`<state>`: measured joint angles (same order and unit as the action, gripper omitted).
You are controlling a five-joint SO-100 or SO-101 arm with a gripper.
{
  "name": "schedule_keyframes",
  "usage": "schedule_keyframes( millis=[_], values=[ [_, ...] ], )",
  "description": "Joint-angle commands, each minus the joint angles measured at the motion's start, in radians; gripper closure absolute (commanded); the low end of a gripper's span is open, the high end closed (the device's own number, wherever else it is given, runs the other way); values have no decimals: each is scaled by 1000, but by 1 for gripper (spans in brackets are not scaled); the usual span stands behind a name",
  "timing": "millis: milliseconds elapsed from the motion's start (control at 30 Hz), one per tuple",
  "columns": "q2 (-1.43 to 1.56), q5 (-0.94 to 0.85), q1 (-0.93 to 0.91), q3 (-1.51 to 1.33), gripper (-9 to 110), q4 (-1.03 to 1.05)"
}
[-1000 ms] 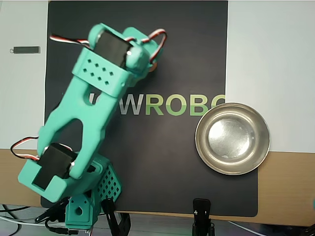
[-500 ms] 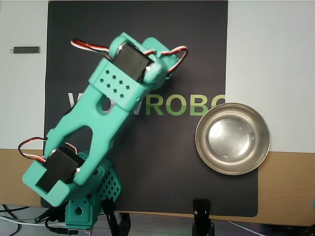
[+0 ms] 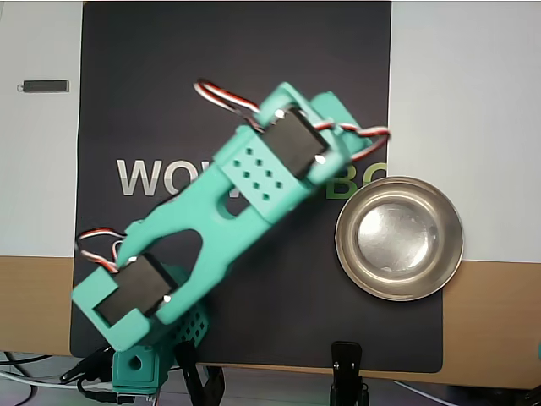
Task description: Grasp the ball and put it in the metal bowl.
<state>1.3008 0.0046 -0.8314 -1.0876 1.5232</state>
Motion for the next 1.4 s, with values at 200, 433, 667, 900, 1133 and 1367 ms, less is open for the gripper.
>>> schedule_keyframes(
  millis=[200, 433, 667, 900, 1133, 1367],
  values=[
    [-41, -2, -103, 123, 63, 5],
    [-32, -2, -176, 121, 62, 5],
    [-38, -2, -253, 121, 63, 5],
    [-44, -2, -334, 112, 63, 3],
    [-46, -2, -383, 110, 63, 3],
    [-84, -2, -380, 120, 63, 3]
  ],
)
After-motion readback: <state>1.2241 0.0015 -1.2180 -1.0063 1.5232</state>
